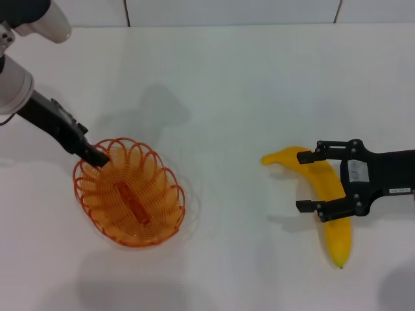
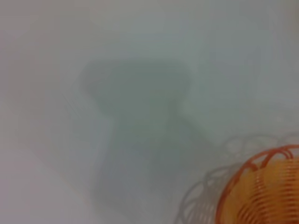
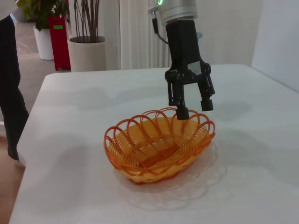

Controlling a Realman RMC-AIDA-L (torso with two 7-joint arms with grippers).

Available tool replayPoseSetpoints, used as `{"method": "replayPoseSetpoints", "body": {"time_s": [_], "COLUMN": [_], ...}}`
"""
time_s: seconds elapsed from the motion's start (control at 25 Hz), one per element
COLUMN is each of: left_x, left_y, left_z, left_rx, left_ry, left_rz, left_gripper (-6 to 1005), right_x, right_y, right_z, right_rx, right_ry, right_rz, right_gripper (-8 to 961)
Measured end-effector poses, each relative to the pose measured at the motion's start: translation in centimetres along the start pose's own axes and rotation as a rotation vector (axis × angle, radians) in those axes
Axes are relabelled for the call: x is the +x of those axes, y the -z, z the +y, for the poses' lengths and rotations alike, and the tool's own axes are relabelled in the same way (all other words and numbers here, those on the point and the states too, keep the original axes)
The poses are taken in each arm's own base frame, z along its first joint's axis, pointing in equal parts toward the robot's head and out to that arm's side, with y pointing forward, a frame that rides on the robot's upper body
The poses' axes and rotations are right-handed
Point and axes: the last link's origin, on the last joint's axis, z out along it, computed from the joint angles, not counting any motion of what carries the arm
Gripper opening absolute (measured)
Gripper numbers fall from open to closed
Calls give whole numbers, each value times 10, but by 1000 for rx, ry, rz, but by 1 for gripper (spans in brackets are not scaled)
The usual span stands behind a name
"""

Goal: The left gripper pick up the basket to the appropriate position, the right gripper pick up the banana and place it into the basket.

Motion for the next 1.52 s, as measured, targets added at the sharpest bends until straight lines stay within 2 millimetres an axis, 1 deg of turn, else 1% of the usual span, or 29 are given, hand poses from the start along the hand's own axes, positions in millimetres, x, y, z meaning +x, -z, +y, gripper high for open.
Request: {"method": "replayPoseSetpoints", "body": {"time_s": [0.24, 0.52, 0.72, 0.84, 1.2, 1.48, 1.52], "left_x": [6, 6, 11, 14, 17, 22, 22], "left_y": [0, -12, -13, -13, -24, -24, -24], "left_z": [2, 6, 4, 5, 10, 11, 11], "left_rx": [-1, -3, 11, 7, 4, 1, 1], "left_ry": [-25, -42, -37, -36, -66, -51, -49], "left_rz": [0, -34, -23, -12, -46, -18, -18], "left_gripper": [819, 814, 811, 625, 558, 526, 490], "right_x": [0, 0, 0, 0, 0, 0, 0], "right_y": [-1, -1, -1, -1, -1, -1, -1], "right_z": [0, 0, 0, 0, 0, -1, -1], "right_rx": [0, 1, 0, 0, 1, 2, 2], "right_ry": [1, 0, -1, -1, 0, 0, 0], "right_rz": [0, -1, 0, 0, -1, -1, -1], "right_gripper": [848, 845, 843, 842, 838, 836, 835]}}
